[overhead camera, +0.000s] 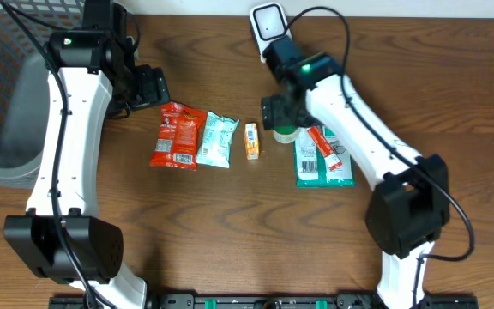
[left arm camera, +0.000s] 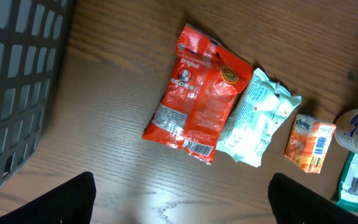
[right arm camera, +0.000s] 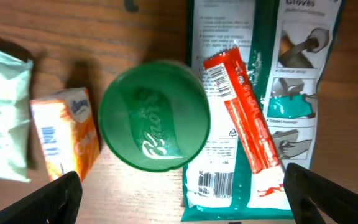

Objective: Scan the item barcode

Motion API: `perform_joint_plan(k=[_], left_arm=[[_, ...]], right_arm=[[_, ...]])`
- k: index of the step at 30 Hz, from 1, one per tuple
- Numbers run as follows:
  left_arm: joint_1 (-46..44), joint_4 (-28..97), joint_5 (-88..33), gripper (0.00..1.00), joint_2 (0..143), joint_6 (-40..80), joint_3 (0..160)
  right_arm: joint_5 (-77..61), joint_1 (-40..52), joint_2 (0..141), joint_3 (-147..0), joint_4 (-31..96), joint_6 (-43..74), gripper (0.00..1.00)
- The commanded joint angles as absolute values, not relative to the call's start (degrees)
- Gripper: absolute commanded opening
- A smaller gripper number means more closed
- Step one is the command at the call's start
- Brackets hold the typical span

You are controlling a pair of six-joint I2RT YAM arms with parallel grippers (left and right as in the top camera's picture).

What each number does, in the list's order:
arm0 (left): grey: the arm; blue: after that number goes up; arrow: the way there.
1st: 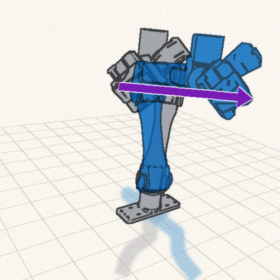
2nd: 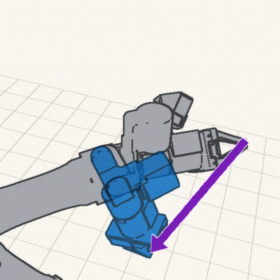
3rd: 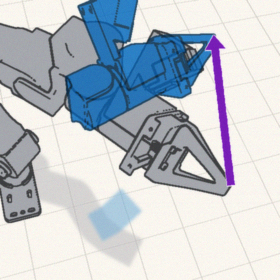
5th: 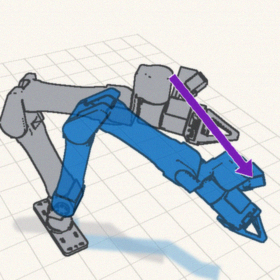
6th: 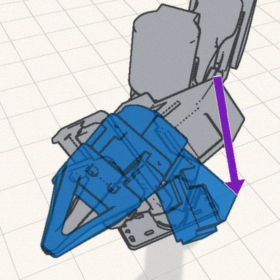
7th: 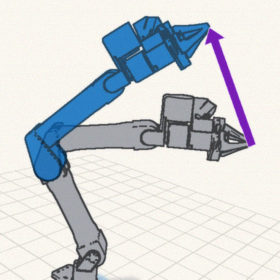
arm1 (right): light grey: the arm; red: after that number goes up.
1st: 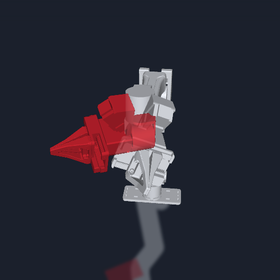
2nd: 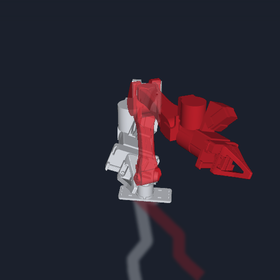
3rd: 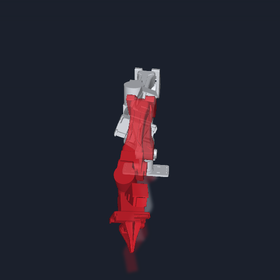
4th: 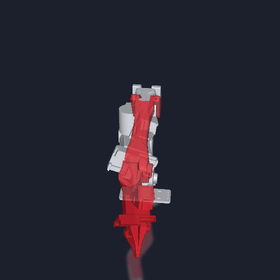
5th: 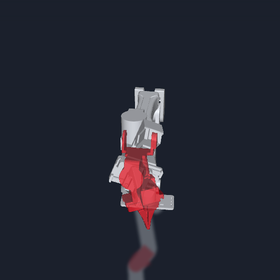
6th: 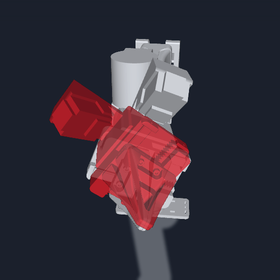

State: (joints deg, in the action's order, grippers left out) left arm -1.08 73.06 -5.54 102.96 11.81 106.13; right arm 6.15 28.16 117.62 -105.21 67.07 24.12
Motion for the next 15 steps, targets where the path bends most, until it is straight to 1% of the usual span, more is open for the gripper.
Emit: perform_joint_plan(k=[1, 3, 4, 6, 7, 8, 9, 10, 11, 12, 15], left_arm=[[-1.0, 73.2, -4.4, 0.89, 103.1, 11.7, 106.1], [-1.0, 73.2, -4.4, 0.89, 103.1, 11.7, 106.1], [-1.0, 73.2, -4.4, 0.89, 103.1, 11.7, 106.1], [-1.0, 73.2, -4.4, 0.89, 103.1, 11.7, 106.1], [-1.0, 73.2, -4.4, 0.89, 103.1, 11.7, 106.1], [-1.0, 73.2, -4.4, 0.89, 103.1, 11.7, 106.1], [-1.0, 73.2, -4.4, 0.89, 103.1, 11.7, 106.1], [-1.0, 73.2, -4.4, 0.89, 103.1, 11.7, 106.1], [-1.0, 73.2, -4.4, 0.89, 103.1, 11.7, 106.1], [-1.0, 73.2, -4.4, 0.89, 103.1, 11.7, 106.1], [-1.0, 73.2, -4.4, 0.89, 103.1, 11.7, 106.1]], right_arm=[[1.6, 26.7, 115.0, -106.6, 67.4, 20.3, 0.99], [0.8, 26.4, 115.0, -106.6, 67.6, 18.7, 0.99], [1.0, 26.3, 115.0, -106.6, 67.7, 18.2, 0.96], [1.0, 26.2, 115.0, -106.6, 67.7, 17.9, 0.75], [1.0, 26.2, 115.0, -106.6, 67.5, 17.9, 0.52], [1.1, 26.2, 115.0, -106.6, 67.4, 17.9, 0.38], [1.2, 26.2, 115.0, -106.6, 67.2, 17.9, 0.36], [1.2, 26.2, 115.0, -106.6, 67.0, 17.9, 0.5], [1.2, 26.2, 115.0, -106.6, 66.8, 17.9, 0.72], [1.2, 26.2, 115.0, -106.6, 66.6, 17.9, 0.99], [1.4, 26.1, 115.0, -106.6, 66.6, 17.9, 0.99]])
